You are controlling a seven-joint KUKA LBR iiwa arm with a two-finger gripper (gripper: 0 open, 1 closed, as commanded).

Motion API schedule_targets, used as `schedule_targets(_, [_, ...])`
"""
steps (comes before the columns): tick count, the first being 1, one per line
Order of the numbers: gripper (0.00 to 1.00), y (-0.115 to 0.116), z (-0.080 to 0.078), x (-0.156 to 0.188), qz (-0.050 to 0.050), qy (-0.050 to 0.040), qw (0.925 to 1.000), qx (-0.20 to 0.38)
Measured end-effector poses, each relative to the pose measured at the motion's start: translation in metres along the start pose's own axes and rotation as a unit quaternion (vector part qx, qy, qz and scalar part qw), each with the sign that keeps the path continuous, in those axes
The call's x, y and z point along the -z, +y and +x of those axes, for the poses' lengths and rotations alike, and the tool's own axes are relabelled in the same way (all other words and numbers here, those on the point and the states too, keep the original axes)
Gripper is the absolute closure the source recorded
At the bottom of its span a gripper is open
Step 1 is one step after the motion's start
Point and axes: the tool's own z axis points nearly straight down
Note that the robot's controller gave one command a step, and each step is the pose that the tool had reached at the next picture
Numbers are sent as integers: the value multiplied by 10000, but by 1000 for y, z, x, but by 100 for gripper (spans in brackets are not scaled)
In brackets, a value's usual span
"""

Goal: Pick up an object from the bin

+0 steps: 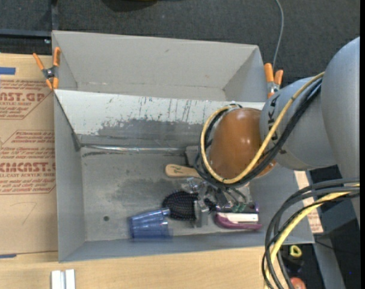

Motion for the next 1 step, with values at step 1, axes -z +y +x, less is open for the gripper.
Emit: schedule_targets(1, [100,5,-8,45,-1,-7,9999,-109])
